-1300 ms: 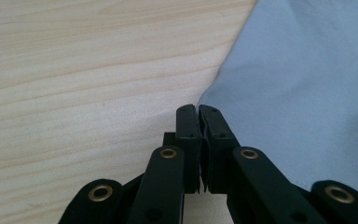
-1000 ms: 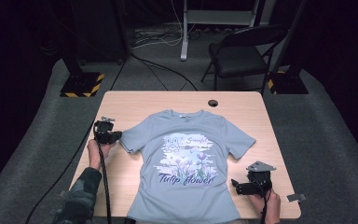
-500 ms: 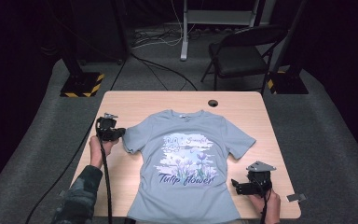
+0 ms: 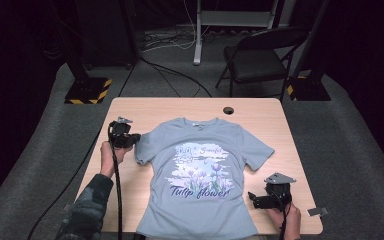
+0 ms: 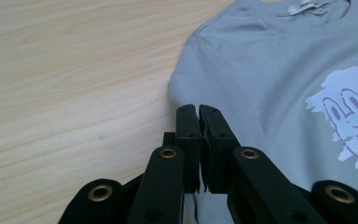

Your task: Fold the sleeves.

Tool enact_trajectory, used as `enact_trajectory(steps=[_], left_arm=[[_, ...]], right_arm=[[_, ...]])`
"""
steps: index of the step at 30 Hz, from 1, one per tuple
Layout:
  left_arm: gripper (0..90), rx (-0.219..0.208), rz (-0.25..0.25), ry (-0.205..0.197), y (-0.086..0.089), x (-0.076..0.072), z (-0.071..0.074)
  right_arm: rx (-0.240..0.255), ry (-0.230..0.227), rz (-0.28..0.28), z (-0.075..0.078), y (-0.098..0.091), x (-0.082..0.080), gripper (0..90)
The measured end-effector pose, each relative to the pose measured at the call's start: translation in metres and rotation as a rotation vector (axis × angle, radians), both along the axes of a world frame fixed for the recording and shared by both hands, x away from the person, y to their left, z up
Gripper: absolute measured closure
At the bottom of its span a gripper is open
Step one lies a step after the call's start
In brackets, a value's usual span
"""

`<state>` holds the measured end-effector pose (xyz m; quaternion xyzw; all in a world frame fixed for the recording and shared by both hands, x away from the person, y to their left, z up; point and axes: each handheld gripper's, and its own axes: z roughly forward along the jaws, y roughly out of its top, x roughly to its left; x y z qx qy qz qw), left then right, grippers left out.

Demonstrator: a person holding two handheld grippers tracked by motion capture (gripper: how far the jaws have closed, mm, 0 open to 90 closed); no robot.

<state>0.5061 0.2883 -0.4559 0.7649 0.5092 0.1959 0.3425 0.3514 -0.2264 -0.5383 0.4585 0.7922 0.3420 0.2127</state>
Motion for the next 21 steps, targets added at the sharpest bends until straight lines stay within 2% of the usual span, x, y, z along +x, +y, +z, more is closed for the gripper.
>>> enact_trajectory(steps=[11,21], left_arm=[[86.5,0.002,-0.055,-0.008,-0.022,0.003,0.011],[86.5,0.023,-0.104,-0.012,-0.044,0.007,0.019]], right_arm=[[0.001,0.001,0.000,0.000,0.000,0.000,0.8],[0.001,0.001,0.000,0.000,0.000,0.000,0.9]])
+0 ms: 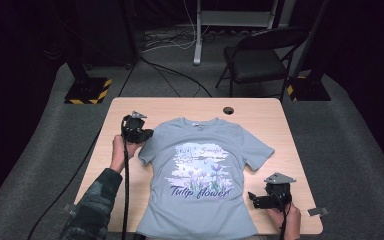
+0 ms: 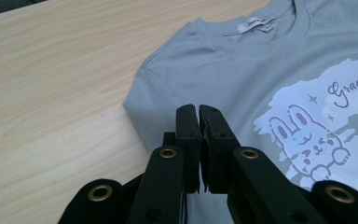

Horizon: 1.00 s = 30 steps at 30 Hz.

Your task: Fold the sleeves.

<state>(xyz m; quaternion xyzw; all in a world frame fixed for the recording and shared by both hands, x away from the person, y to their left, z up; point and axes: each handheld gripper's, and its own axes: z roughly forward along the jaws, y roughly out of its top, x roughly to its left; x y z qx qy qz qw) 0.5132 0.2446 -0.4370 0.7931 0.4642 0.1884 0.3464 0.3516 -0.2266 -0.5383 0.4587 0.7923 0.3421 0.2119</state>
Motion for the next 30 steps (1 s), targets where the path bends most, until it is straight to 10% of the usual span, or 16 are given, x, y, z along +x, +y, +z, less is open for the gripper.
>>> enact_trajectory(steps=[30], left_arm=[[86.5,0.049,-0.104,0.014,-0.049,0.014,0.004]], right_arm=[[0.000,0.001,0.000,0.000,0.000,0.000,0.9]])
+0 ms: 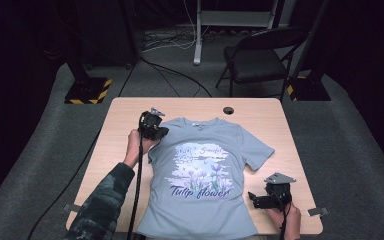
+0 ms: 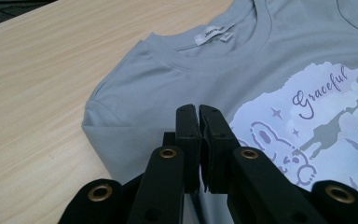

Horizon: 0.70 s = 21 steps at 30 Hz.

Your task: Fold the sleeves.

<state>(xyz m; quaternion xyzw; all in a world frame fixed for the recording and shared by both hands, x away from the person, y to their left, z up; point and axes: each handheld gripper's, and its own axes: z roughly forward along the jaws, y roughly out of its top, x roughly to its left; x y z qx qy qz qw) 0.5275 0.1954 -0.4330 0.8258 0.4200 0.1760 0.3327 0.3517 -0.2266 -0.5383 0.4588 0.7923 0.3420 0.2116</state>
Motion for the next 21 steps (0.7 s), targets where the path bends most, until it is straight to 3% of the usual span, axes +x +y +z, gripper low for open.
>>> enact_trajectory(steps=[21], left_arm=[[86.6,0.020,-0.066,0.032,-0.038,0.007,-0.011]], right_arm=[[0.000,0.000,0.000,0.000,0.000,0.000,0.9]])
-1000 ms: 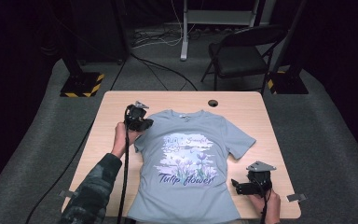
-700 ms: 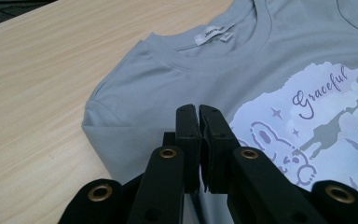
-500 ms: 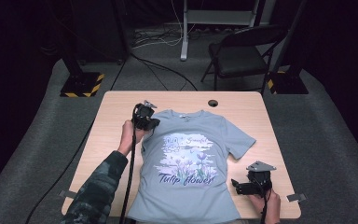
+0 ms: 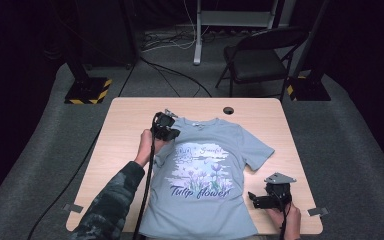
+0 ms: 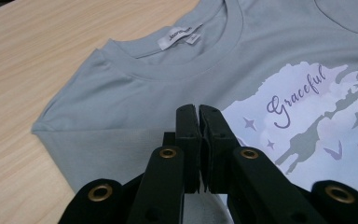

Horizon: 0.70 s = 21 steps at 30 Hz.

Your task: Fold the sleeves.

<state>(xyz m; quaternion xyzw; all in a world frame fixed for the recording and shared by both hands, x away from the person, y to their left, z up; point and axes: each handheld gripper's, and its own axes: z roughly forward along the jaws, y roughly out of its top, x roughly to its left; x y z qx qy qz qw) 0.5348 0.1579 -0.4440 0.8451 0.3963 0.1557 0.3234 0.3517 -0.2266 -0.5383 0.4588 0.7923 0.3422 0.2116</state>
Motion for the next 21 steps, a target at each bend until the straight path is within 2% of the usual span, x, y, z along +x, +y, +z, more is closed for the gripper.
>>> enact_trajectory(steps=[9,21], left_arm=[[85.4,0.015,-0.010,0.020,-0.0090,0.0030,-0.0069],[78.5,0.003,-0.014,0.032,-0.0077,0.0023,-0.0075]], right_arm=[[0.000,0.000,0.000,0.0000,0.0000,0.0000,0.9],[0.000,0.000,0.000,0.0000,0.0000,0.0000,1.0]])
